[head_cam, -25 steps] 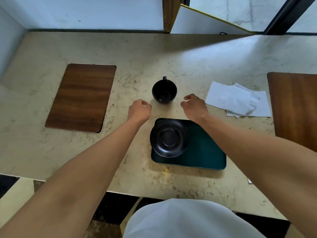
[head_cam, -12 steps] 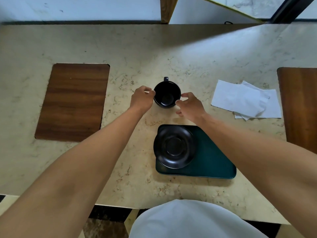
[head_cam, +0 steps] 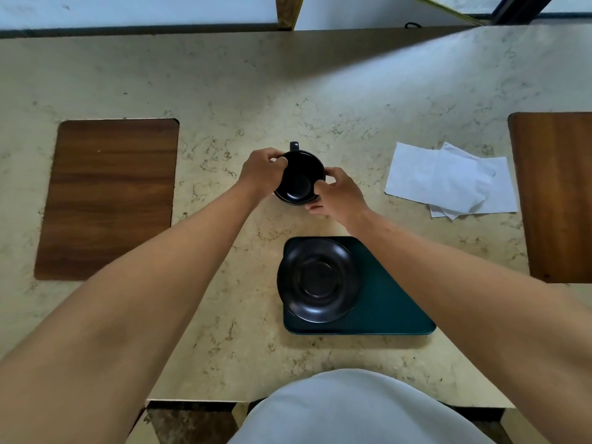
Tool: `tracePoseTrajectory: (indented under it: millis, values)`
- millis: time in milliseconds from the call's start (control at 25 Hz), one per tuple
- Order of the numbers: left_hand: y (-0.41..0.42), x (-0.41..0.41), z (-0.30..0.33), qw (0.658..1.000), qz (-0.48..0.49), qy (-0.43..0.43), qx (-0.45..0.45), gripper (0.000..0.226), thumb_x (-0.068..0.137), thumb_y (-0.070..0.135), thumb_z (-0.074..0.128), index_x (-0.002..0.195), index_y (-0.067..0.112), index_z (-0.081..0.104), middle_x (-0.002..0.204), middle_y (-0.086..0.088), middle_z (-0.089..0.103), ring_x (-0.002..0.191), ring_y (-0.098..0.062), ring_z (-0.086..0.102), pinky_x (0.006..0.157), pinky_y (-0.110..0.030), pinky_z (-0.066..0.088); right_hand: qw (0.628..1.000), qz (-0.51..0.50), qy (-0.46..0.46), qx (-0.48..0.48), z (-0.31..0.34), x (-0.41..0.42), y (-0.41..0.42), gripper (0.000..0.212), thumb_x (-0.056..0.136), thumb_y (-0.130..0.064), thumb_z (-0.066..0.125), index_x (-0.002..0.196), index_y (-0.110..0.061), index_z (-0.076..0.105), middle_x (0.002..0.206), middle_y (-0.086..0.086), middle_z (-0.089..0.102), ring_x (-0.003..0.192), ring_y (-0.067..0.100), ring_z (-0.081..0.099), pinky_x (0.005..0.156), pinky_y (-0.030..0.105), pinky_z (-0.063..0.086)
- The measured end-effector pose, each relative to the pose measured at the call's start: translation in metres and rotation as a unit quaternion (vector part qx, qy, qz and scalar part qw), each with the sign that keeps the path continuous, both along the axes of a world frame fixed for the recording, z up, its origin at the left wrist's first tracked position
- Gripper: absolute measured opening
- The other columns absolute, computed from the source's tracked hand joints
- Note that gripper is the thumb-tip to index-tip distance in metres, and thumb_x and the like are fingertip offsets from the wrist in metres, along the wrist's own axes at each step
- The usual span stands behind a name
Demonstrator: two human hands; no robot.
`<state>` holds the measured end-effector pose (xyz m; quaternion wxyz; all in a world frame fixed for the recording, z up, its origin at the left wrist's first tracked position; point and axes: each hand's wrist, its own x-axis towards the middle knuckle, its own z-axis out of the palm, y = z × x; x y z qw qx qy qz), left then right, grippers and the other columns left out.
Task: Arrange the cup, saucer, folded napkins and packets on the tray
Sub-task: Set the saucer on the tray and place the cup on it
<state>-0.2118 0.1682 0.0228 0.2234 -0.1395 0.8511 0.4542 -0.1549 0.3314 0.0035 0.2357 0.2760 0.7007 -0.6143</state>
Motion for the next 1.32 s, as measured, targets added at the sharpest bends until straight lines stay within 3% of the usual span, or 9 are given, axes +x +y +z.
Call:
tracePoseTrajectory:
  millis: [160, 360, 520, 640, 720, 920, 1120, 1240, 1320]
  values:
    - [0.001, 0.001, -0.001, 1.0, 0.015, 0.002, 0.018, 0.03, 0.098, 0.019, 0.051, 0.119, 0.016, 0.073, 0.111, -0.004, 0.071, 0.106, -0.027, 0.067, 0.096, -0.049, 0.057, 1.0, -0.016, -0.005, -0.007, 0.004, 0.0, -0.002, 0.038, 0.091, -0.014, 0.054, 0.128, -0.024, 0.051, 0.107, 0.016, 0.073, 0.073, 0.026, 0.079, 0.08, 0.044, 0.066]
    - [-0.001, 0.007, 0.003, 0.999, 0.036, -0.012, 0.039, 0.026, 0.098, 0.016, 0.052, 0.113, 0.016, 0.073, 0.109, -0.008, 0.072, 0.101, -0.028, 0.07, 0.087, -0.048, 0.062, 0.999, -0.001, 0.007, 0.041, 0.011, 0.002, -0.004, 0.043, 0.097, -0.015, 0.05, 0.139, -0.016, 0.052, 0.114, 0.008, 0.066, 0.078, 0.026, 0.078, 0.074, 0.038, 0.066]
    - [-0.004, 0.019, 0.009, 0.994, 0.066, -0.032, 0.084, 0.019, 0.098, 0.016, 0.054, 0.104, 0.013, 0.072, 0.104, -0.011, 0.072, 0.091, -0.026, 0.073, 0.069, -0.044, 0.066, 0.995, 0.049, 0.023, 0.085, 0.021, 0.007, 0.0, 0.044, 0.098, -0.018, 0.047, 0.142, -0.015, 0.051, 0.11, 0.004, 0.063, 0.07, 0.023, 0.078, 0.074, 0.038, 0.065]
    - [-0.008, 0.03, 0.016, 0.988, 0.09, -0.038, 0.118, 0.018, 0.098, 0.024, 0.057, 0.102, 0.009, 0.067, 0.104, -0.012, 0.071, 0.091, -0.026, 0.073, 0.062, -0.04, 0.066, 0.983, 0.118, 0.045, 0.133, 0.031, 0.011, 0.008, 0.044, 0.097, -0.02, 0.046, 0.14, -0.017, 0.053, 0.109, 0.005, 0.07, 0.059, 0.016, 0.076, 0.063, 0.026, 0.056]
    - [-0.01, 0.039, 0.023, 0.985, 0.102, -0.045, 0.133, 0.023, 0.098, 0.033, 0.058, 0.105, 0.011, 0.06, 0.104, -0.012, 0.071, 0.088, -0.026, 0.074, 0.059, -0.035, 0.064, 0.973, 0.16, 0.065, 0.156, 0.04, 0.016, 0.014, 0.044, 0.095, -0.021, 0.046, 0.138, -0.019, 0.055, 0.101, 0.003, 0.075, 0.058, 0.014, 0.076, 0.066, 0.027, 0.053]
    - [-0.013, 0.069, 0.038, 0.976, 0.097, -0.068, 0.183, 0.04, 0.097, 0.045, 0.062, 0.121, 0.013, 0.059, 0.105, -0.013, 0.073, 0.08, -0.028, 0.077, 0.063, -0.037, 0.064, 0.95, 0.23, 0.109, 0.181, 0.065, 0.035, 0.028, 0.042, 0.095, -0.02, 0.045, 0.134, -0.019, 0.059, 0.097, 0.003, 0.075, 0.058, 0.013, 0.075, 0.068, 0.029, 0.053]
    - [-0.015, 0.109, 0.047, 0.957, 0.094, -0.075, 0.263, 0.037, 0.095, 0.035, 0.072, 0.126, 0.016, 0.062, 0.115, -0.013, 0.071, 0.076, -0.027, 0.079, 0.06, -0.035, 0.062, 0.93, 0.28, 0.146, 0.187, 0.089, 0.063, 0.036, 0.033, 0.096, -0.017, 0.046, 0.126, -0.02, 0.061, 0.094, 0.003, 0.074, 0.057, 0.011, 0.074, 0.059, 0.019, 0.05]
    - [-0.019, 0.127, 0.048, 0.946, 0.099, -0.082, 0.297, 0.037, 0.093, 0.027, 0.076, 0.123, 0.01, 0.06, 0.113, -0.02, 0.072, 0.081, -0.031, 0.079, 0.063, -0.04, 0.063, 0.926, 0.287, 0.146, 0.197, 0.095, 0.078, 0.038, 0.028, 0.097, -0.017, 0.045, 0.119, -0.019, 0.062, 0.092, 0.005, 0.075, 0.062, 0.014, 0.075, 0.067, 0.026, 0.054]
    - [-0.021, 0.138, 0.049, 0.945, 0.106, -0.074, 0.3, 0.038, 0.094, 0.025, 0.076, 0.122, 0.007, 0.06, 0.11, -0.023, 0.072, 0.083, -0.036, 0.078, 0.065, -0.045, 0.063, 0.928, 0.278, 0.145, 0.204, 0.096, 0.088, 0.037, 0.023, 0.097, -0.018, 0.044, 0.101, -0.012, 0.066, 0.083, 0.008, 0.076, 0.067, 0.018, 0.076, 0.074, 0.034, 0.056]
